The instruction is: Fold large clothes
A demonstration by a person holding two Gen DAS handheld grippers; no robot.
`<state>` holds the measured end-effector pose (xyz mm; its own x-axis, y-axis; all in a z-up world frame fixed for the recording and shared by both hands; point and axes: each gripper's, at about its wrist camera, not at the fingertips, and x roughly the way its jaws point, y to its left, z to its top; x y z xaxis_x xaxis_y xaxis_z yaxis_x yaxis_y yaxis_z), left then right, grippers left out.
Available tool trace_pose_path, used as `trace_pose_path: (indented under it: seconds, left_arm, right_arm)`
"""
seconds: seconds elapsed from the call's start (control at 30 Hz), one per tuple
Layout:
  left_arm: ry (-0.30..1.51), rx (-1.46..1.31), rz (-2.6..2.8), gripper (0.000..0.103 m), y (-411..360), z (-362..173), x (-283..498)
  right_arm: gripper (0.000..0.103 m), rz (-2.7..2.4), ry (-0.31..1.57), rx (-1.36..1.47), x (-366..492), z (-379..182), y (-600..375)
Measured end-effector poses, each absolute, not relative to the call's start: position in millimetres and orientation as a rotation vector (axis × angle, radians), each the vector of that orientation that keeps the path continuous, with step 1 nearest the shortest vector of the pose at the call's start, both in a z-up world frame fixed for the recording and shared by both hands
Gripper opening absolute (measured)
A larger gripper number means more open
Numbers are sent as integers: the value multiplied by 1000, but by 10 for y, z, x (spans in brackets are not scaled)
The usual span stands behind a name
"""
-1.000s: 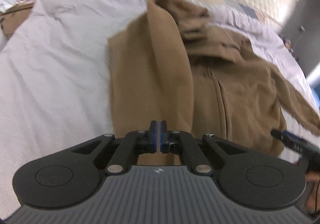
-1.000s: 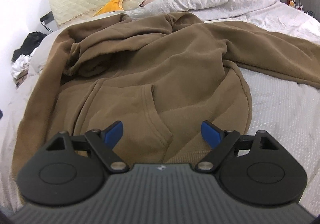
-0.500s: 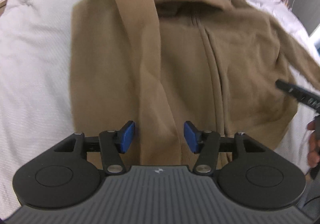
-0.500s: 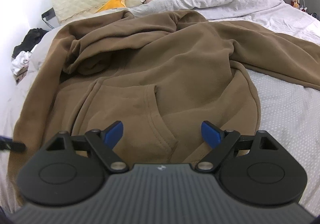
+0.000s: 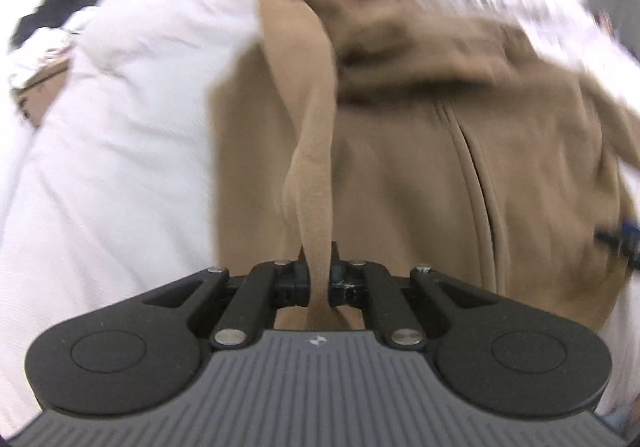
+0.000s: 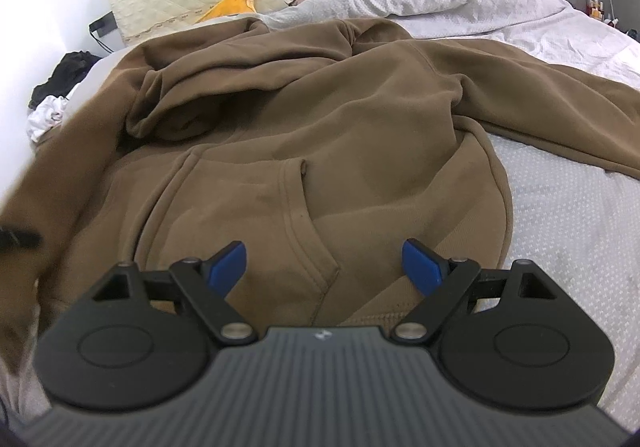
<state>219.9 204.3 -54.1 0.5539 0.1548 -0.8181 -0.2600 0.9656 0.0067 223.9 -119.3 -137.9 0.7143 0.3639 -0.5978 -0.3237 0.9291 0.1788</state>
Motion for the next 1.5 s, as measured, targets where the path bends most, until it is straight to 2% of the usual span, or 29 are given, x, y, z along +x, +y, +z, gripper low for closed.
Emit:
trace_pose_path:
  seconds: [0.23, 0.4, 0.57, 0.83, 1.03, 1.2, 1.23, 1.27, 1.3, 1.37, 1.5]
  left_arm:
    - [832, -177, 426, 6, 3339, 149, 2442]
    - [758, -157, 653, 6, 4367, 291, 2816]
    - [780, -187, 798, 6, 5163, 47, 3189]
    - [850, -189, 902, 6, 5860, -720, 3800]
    - [903, -233, 906, 6, 6061, -1149, 3909]
    - [917, -265, 881, 8, 6059, -1161, 3912]
    - [921, -287, 873, 11, 6049, -1132, 3883]
    - [925, -305, 853, 21, 6030, -1097, 3851]
    - [926, -318, 823, 40, 6011, -1067, 3823]
    - [929, -321, 795, 60, 5915, -979, 3746]
    - [922, -304, 733, 60, 5613, -696, 3563]
  right_arm:
    - [86, 351, 657, 16, 2286, -1402, -1141]
    - [86, 329, 646, 31, 2351, -1391, -1110]
    - [86, 312, 640, 22, 2426, -1413, -1031]
    - [88, 309, 618, 36, 2581, -1513, -954]
    - [86, 284, 648, 64, 2718, -1587, -933]
    - [86, 279, 647, 49, 2700, -1604, -899]
    - [86, 279, 647, 53, 2700, -1600, -905]
    - [86, 279, 646, 59, 2696, -1598, -909]
    - [86, 279, 644, 66, 2688, -1595, -921]
    - [86, 281, 642, 72, 2679, -1585, -941]
    - [86, 288, 638, 89, 2656, -1549, -983]
